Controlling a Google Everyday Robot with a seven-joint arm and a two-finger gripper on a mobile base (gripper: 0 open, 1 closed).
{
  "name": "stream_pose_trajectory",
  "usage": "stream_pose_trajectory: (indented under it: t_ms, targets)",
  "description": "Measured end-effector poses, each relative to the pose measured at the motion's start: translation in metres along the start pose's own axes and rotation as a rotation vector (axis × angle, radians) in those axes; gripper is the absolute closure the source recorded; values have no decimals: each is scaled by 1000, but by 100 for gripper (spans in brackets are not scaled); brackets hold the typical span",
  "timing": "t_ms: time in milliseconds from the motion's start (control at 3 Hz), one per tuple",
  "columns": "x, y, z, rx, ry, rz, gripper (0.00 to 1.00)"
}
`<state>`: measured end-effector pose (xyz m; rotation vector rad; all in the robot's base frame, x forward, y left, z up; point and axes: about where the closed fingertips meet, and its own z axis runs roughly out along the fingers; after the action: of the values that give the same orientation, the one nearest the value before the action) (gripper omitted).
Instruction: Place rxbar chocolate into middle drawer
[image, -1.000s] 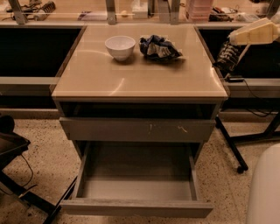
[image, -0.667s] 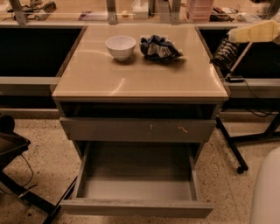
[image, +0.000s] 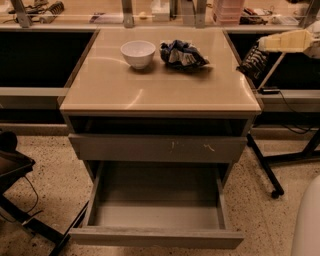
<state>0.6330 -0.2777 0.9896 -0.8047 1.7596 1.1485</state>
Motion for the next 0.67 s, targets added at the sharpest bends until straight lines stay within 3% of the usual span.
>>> stream_pose_trajectory:
  t_ms: [333,667]
  targets:
    - [6,23,-35,36,-33,37,100]
    - [-23,93,-88,151,-111,-48,100]
